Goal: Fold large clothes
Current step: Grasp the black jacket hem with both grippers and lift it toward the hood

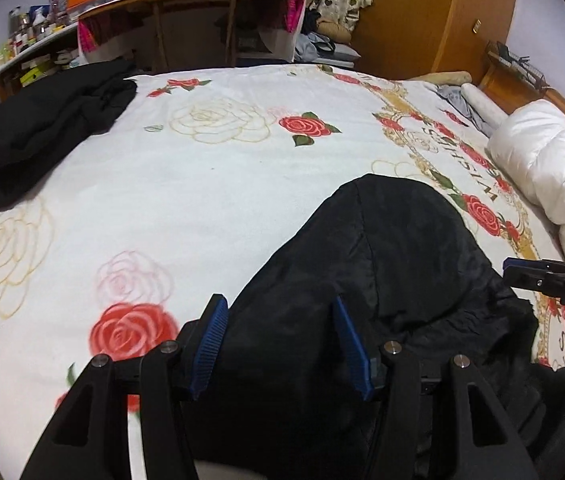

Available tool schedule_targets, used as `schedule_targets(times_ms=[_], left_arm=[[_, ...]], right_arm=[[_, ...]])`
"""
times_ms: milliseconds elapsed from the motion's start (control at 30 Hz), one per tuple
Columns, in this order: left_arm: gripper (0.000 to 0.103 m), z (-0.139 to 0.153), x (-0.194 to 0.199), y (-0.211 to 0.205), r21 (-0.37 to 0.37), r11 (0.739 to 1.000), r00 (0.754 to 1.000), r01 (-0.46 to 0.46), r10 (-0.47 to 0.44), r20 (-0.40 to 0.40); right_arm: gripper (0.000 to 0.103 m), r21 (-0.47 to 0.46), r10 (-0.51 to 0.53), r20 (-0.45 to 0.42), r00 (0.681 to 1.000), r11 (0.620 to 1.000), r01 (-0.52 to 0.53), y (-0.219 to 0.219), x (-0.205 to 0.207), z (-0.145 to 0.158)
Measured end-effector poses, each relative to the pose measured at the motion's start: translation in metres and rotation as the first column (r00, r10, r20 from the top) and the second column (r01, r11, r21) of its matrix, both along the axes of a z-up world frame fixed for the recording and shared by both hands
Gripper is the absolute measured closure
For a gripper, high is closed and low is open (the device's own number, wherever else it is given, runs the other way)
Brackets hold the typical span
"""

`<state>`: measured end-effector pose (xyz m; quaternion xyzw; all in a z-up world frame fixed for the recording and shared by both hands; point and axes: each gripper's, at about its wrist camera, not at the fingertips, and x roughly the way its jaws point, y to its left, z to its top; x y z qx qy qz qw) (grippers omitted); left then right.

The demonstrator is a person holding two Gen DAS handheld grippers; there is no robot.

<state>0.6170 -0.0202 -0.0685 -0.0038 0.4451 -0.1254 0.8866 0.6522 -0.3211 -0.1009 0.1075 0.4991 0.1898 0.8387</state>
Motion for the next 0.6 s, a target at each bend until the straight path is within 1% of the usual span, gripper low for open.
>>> schedule_targets(times_ms=[200,233,267,300,333,367,400,433,500,567,600], left_arm=[[0.046,-0.019,0.015,-0.009,0.002,1.000,0.999,0.006,-0.006,-0.035],[0.046,-0.022,0.017,-0.010,0.006,1.000,0.999,0.007,-0.007,-0.041],[0.048,-0.025,0.018,-0.012,0.018,1.000,0.999,0.008,-0.007,-0.043],[0.055,-0.028,0.019,-0.014,0.027,1.000,0.999,0.009,-0.008,-0.046],[0.066,-0.030,0.020,-0.015,0.031,0.999,0.999,0.012,-0.010,-0.051],[0.072,-0.031,0.019,-0.016,0.030,0.999,0.998,0.017,-0.015,-0.060],[0.085,-0.031,0.019,-0.017,0.025,0.999,0.998,0.020,-0.018,-0.062],[0.091,-0.029,0.017,-0.018,0.026,0.999,0.998,0.023,-0.021,-0.058],[0.095,-0.021,0.011,-0.019,0.036,0.999,0.999,0.029,-0.027,-0.032],[0.097,-0.008,0.005,-0.018,0.031,0.999,1.000,0.030,-0.030,-0.005],[0.098,0.002,0.001,-0.016,0.024,0.999,1.000,0.027,-0.027,0.013]], right_arm=[[0.045,0.002,0.020,-0.046,0.999,1.000,-0.020,0.009,0.018,-0.019],[0.048,0.004,0.020,-0.052,0.998,1.000,-0.019,0.010,0.020,-0.022],[0.058,0.004,0.019,-0.056,0.998,1.000,-0.019,0.011,0.021,-0.024],[0.069,0.004,0.020,-0.063,0.998,1.000,-0.020,0.012,0.022,-0.027],[0.075,0.006,0.020,-0.067,0.998,1.000,-0.020,0.013,0.022,-0.028],[0.085,0.004,0.023,-0.065,0.998,1.000,-0.023,0.014,0.021,-0.028],[0.093,0.001,0.028,-0.059,0.998,1.000,-0.028,0.016,0.020,-0.027],[0.094,-0.001,0.031,-0.052,0.998,1.000,-0.031,0.017,0.019,-0.025],[0.096,0.000,0.030,-0.025,0.999,1.000,-0.030,0.018,0.016,-0.015],[0.097,0.007,0.021,0.003,1.000,1.000,-0.021,0.017,0.010,-0.003],[0.097,0.018,0.015,0.022,1.000,1.000,-0.016,0.016,0.005,0.007]])
